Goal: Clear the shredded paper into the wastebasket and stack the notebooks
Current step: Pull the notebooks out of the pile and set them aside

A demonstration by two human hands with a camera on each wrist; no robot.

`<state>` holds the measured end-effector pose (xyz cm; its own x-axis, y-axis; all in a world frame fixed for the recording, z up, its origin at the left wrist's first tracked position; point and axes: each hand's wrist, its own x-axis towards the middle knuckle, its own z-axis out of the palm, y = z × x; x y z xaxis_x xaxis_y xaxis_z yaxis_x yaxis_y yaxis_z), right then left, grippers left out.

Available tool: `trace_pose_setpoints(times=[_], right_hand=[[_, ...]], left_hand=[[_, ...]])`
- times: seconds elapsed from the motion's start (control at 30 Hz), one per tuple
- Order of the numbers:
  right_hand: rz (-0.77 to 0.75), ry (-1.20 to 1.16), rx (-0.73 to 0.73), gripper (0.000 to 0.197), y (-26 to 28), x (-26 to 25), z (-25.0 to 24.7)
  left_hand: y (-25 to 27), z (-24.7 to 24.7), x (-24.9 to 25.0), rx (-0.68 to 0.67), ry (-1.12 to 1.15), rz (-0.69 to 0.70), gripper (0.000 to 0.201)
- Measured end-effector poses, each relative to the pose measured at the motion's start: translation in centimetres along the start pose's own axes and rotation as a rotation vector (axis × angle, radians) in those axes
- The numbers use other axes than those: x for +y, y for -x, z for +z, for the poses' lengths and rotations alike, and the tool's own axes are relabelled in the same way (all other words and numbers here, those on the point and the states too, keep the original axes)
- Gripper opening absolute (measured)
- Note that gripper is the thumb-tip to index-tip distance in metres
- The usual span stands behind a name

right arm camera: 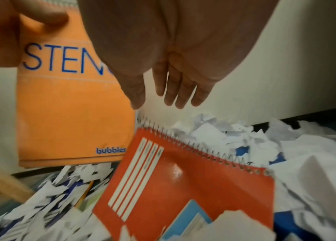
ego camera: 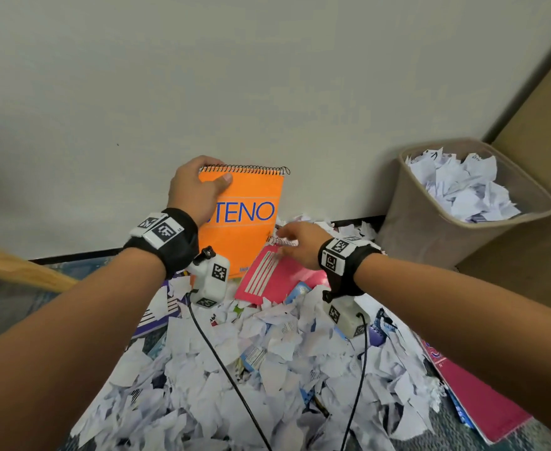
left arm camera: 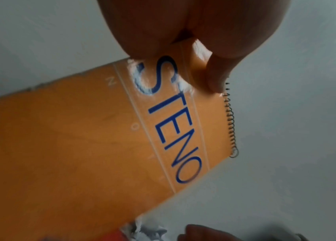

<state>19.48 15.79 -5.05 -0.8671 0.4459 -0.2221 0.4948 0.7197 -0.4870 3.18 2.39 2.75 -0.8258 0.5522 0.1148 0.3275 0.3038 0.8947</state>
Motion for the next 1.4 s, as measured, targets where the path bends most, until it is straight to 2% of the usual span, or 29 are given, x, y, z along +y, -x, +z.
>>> trace_pose_setpoints(times=[0.13, 0.23, 0.27, 0.37, 0.47, 0.53, 0.6, 0.67, 0.73, 0.8, 0.87, 0.93, 1.0, 1.1, 1.23, 1.27, 1.33, 1.4], right_hand=[[0.060, -0.261, 0.122, 0.071, -0.2, 2.1, -1.7], [0.021, -0.534, 0.105, 0.079, -0.4, 2.2, -3.7], [-0.003, -0.625, 0.102, 0.074, -0.4, 2.0, -4.2], [-0.002, -0.945, 0.117, 0.039, 0.1, 1.5, -5.3], [0.133, -1.030, 0.194, 0.026, 1.4, 2.5, -6.2], [0.228, -0.958, 0.239, 0.026, 3.0, 3.9, -6.6], [0.318, -0.795, 0.213, 0.016, 4.9, 6.1, -6.7], [0.402, -0.618, 0.099, 0.016, 6.9, 9.0, -6.3], [0.464, -0.495, -0.050, 0.029, 8.8, 11.8, -6.1], [0.530, -0.223, -0.187, 0.033, 10.5, 14.5, -6.2], [0.607, 0.023, -0.281, 0.023, 12.3, 16.8, -6.4], [0.684, 0.073, -0.317, 0.018, 13.9, 18.7, -6.6], [0.730, 0.111, -0.356, 0.024, 15.1, 20.7, -6.3], [0.779, 0.346, -0.370, 0.039, 17.7, 24.3, -5.3], [0.773, 0.516, -0.338, 0.016, 19.3, 25.4, -4.4], [0.751, 0.520, -0.316, 0.017, 18.9, 25.0, -4.5], [0.700, 0.534, -0.238, 0.024, 17.4, 24.0, -4.7], [0.636, 0.548, -0.188, 0.025, 15.7, 22.8, -4.8]], left_hand=[[-0.5, -0.4, 0.8, 0.059, 0.011, 0.041, 0.012], [-0.1, -0.2, 1.9, -0.002, 0.134, 0.077, 0.014], [0.2, 0.1, 2.4, -0.025, 0.209, 0.083, 0.015], [0.6, 1.8, 3.1, -0.097, 0.445, 0.039, 0.012], [1.1, 4.3, 2.7, -0.231, 0.588, -0.057, 0.006], [1.5, 5.9, 1.6, -0.310, 0.498, -0.108, 0.013], [1.7, 7.3, -0.9, -0.379, 0.337, -0.174, 0.019], [1.9, 8.4, -3.8, -0.420, 0.155, -0.222, 0.019], [1.9, 9.2, -6.6, -0.472, -0.134, -0.167, 0.020], [2.1, 9.8, -8.7, -0.570, -0.426, -0.135, 0.018], [2.4, 10.1, -10.7, -0.626, -0.680, -0.131, 0.018], [2.5, 10.5, -12.2, -0.590, -0.822, -0.138, 0.020], [2.8, 10.7, -12.4, -0.533, -0.880, -0.140, 0.021], [2.6, 11.2, -12.1, -0.517, -0.938, -0.166, 0.035], [2.1, 11.5, -11.2, -0.540, -0.970, -0.223, 0.038], [2.1, 11.5, -10.9, -0.526, -0.946, -0.232, 0.036], [2.2, 11.5, -10.1, -0.451, -0.853, -0.242, 0.032], [2.2, 11.2, -9.2, -0.306, -0.705, -0.224, 0.028]])
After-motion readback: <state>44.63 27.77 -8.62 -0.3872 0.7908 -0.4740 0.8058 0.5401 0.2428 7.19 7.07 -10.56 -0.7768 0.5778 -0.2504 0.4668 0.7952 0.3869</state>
